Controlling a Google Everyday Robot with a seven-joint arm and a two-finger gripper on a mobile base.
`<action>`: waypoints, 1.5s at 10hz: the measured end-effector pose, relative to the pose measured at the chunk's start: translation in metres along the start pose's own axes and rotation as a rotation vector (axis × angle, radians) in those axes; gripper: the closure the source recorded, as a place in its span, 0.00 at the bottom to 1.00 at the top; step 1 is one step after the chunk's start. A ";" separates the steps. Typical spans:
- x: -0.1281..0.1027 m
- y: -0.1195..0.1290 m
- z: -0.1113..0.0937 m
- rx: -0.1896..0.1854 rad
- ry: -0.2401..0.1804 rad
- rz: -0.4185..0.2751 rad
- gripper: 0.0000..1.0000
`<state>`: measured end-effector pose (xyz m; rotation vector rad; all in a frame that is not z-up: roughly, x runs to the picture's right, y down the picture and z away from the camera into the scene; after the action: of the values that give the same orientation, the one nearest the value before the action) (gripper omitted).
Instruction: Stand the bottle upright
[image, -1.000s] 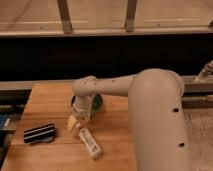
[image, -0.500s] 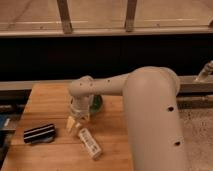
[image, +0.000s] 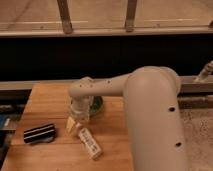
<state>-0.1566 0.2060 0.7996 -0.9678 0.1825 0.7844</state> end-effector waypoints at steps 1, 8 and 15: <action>0.000 0.000 0.002 0.001 -0.001 -0.001 0.30; -0.004 0.002 0.010 0.044 0.027 0.003 0.30; 0.000 0.000 0.015 0.047 0.046 0.013 0.30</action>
<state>-0.1598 0.2177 0.8082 -0.9413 0.2465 0.7669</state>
